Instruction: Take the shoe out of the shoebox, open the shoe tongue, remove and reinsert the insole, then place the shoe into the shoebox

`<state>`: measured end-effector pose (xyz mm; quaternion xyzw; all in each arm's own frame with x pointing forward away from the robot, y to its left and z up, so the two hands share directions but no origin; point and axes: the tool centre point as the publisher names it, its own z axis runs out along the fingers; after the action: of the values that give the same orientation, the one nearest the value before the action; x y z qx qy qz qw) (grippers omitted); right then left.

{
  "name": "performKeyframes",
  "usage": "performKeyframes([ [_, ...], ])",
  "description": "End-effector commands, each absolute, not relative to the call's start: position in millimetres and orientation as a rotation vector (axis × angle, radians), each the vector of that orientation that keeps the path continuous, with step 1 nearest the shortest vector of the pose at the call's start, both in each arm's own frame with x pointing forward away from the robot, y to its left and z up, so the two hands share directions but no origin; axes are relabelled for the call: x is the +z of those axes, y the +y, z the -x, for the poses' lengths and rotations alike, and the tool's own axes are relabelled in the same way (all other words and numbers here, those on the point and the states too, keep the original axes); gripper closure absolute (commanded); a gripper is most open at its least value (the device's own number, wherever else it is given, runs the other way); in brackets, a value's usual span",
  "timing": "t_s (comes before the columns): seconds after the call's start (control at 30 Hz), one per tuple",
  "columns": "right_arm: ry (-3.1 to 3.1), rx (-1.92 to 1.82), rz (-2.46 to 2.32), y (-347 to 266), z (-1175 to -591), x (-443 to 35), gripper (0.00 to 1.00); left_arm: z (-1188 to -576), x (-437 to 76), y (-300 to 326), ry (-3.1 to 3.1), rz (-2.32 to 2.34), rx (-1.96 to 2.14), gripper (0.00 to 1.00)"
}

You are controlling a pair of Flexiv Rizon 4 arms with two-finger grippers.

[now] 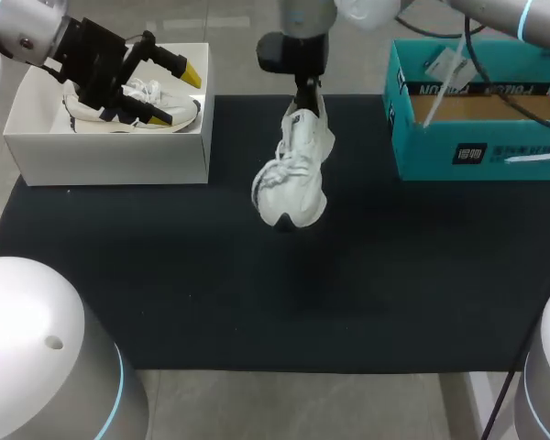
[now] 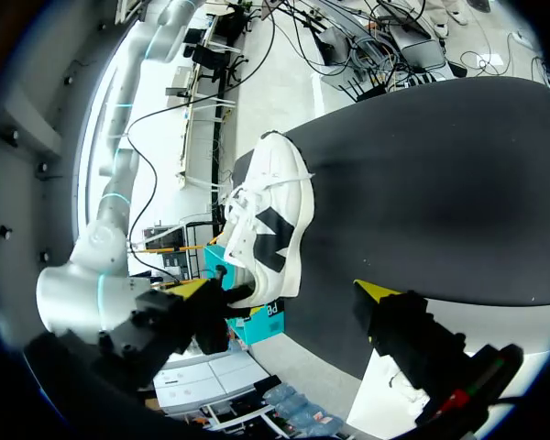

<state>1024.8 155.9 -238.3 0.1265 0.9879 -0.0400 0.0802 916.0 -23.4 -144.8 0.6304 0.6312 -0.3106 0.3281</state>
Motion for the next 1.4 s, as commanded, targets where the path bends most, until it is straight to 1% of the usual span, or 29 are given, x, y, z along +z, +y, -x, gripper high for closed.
performKeyframes([
  [0.03, 2.949, -0.092, -0.378, 155, -1018, -174, 1.0, -916, -145, -23, 1.654, -1.653, -0.811, 0.0],
  [0.4, 2.913, -0.005, -0.454, 146, -1003, -99, 1.0, -916, -145, -23, 1.654, -1.653, -0.811, 0.0],
  [0.67, 2.874, -0.037, -0.382, 146, -1000, -60, 1.0, -916, -145, -23, 1.654, -1.653, -0.811, 0.0],
  [0.77, 2.843, 0.046, -0.411, 146, -999, -49, 1.0, -916, -145, -23, 1.654, -1.653, -0.811, 0.0],
  [1.4, 2.843, 0.046, -0.411, 146, -999, -49, 1.0, -916, -145, -23, 1.654, -1.653, -0.811, 0.0],
])
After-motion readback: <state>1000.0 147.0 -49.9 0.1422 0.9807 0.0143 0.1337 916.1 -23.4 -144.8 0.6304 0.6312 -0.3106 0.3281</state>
